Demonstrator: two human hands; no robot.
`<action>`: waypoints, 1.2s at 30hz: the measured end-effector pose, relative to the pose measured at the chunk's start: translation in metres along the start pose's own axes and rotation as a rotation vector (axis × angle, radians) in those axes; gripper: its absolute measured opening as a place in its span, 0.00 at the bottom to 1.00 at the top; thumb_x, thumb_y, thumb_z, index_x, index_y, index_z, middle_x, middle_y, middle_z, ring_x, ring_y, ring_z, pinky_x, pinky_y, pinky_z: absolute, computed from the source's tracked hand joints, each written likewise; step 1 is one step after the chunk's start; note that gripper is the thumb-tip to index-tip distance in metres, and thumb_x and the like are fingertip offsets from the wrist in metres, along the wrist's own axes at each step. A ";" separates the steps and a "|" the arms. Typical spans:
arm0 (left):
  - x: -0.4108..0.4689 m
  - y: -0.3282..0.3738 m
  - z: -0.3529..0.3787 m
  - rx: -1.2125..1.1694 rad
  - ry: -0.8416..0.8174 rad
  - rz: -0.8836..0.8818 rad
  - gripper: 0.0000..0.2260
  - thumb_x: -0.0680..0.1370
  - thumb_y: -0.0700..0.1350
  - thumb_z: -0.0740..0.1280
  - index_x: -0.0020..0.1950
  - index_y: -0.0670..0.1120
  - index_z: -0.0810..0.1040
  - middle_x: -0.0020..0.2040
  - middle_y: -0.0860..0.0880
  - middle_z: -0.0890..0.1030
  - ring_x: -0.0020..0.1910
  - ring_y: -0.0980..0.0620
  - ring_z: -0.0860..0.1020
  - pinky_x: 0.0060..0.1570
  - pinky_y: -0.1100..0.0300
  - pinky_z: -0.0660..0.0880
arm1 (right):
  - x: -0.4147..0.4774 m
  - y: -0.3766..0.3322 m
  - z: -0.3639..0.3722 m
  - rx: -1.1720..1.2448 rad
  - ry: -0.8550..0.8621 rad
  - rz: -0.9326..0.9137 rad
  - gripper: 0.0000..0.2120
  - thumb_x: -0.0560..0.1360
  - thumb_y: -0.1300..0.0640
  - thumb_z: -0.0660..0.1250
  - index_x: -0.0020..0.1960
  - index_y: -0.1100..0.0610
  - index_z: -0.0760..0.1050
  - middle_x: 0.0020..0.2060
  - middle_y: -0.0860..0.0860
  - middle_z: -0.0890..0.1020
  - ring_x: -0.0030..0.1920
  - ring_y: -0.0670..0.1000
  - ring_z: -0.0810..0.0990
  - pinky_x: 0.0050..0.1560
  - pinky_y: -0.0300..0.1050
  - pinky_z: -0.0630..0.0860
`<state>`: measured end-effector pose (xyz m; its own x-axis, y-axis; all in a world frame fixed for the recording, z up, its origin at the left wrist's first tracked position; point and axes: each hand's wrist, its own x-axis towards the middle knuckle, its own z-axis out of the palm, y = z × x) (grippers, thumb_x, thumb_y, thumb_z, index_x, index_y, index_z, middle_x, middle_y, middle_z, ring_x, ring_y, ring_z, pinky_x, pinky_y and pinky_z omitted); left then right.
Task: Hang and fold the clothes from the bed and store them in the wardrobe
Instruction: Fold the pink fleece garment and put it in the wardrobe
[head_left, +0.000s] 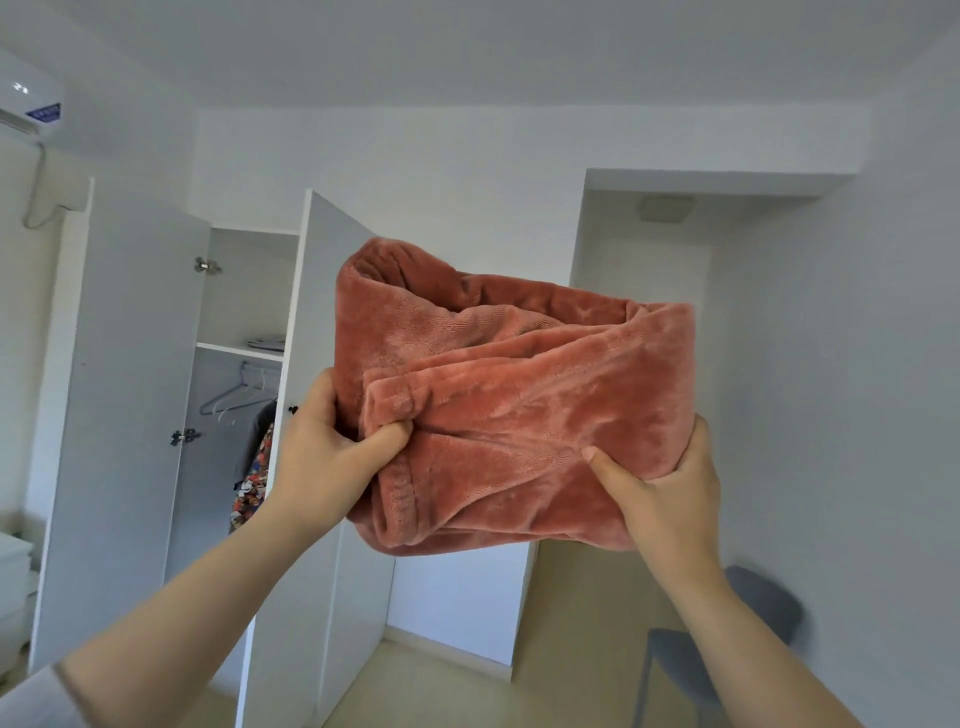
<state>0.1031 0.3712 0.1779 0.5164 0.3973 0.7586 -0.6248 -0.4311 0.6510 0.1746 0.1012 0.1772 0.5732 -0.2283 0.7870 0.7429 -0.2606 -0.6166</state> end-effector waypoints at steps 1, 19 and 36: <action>0.005 -0.006 0.010 0.009 0.004 0.001 0.22 0.58 0.62 0.71 0.51 0.63 0.73 0.47 0.68 0.80 0.46 0.67 0.79 0.38 0.72 0.73 | 0.009 0.011 0.002 0.006 -0.003 0.002 0.38 0.57 0.42 0.79 0.62 0.48 0.69 0.52 0.42 0.79 0.50 0.41 0.79 0.47 0.38 0.75; 0.148 -0.178 0.132 0.006 0.006 0.005 0.23 0.59 0.62 0.71 0.52 0.66 0.72 0.49 0.67 0.80 0.46 0.67 0.79 0.43 0.65 0.74 | 0.150 0.196 0.123 0.005 -0.018 -0.035 0.38 0.57 0.40 0.80 0.62 0.44 0.67 0.52 0.40 0.78 0.51 0.40 0.78 0.49 0.39 0.76; 0.220 -0.288 0.223 0.259 0.280 -0.020 0.23 0.58 0.60 0.72 0.52 0.62 0.75 0.47 0.63 0.82 0.45 0.63 0.81 0.40 0.67 0.77 | 0.272 0.378 0.257 0.310 -0.254 -0.024 0.34 0.58 0.42 0.80 0.58 0.35 0.65 0.49 0.32 0.77 0.48 0.34 0.78 0.45 0.36 0.74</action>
<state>0.5273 0.4021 0.1623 0.3251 0.5982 0.7324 -0.4284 -0.5973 0.6780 0.7001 0.1811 0.1639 0.5926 0.0237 0.8051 0.8041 0.0412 -0.5931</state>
